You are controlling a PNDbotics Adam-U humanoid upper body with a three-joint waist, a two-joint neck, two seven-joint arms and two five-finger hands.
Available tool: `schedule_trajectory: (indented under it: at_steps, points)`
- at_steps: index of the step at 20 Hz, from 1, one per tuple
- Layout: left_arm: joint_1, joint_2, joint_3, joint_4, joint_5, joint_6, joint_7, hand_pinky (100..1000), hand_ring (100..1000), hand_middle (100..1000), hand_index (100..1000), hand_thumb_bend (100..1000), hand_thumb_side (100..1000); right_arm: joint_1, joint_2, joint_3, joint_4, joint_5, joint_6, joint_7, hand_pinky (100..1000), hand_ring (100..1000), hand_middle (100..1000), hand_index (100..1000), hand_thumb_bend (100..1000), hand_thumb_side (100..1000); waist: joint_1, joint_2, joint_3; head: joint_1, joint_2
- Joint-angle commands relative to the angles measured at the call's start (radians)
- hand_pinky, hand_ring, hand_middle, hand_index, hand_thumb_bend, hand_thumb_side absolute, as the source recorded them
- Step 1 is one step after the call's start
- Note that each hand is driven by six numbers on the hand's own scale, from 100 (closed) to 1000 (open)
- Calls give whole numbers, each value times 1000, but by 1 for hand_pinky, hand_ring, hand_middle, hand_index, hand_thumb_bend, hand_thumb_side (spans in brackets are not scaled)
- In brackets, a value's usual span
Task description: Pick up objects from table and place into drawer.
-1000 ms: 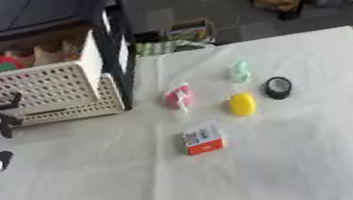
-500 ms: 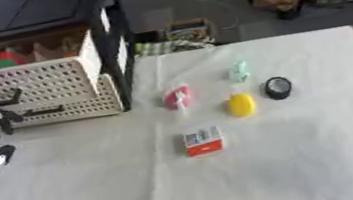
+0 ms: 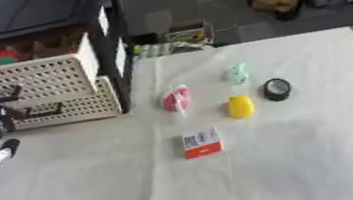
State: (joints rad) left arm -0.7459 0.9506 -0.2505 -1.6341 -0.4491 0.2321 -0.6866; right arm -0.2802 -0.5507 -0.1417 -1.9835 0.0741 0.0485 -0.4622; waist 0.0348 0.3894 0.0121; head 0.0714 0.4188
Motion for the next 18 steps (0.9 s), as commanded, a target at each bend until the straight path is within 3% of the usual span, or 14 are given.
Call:
schedule_trajectory:
  at_steps: [1, 18]
  points:
    - [-24, 22, 11, 3, 0, 3, 15, 399, 657, 663, 879, 105, 408, -5, -17, -15, -16, -1, 0, -1, 724, 666, 550, 745, 439, 759, 0, -16, -1, 4, -17]
    - [-66, -6, 6, 31, 32, 22, 45, 358, 615, 625, 876, 100, 412, -5, -14, -17, -16, -1, 1, -1, 722, 665, 547, 745, 438, 760, 2, -14, -7, 8, -28]
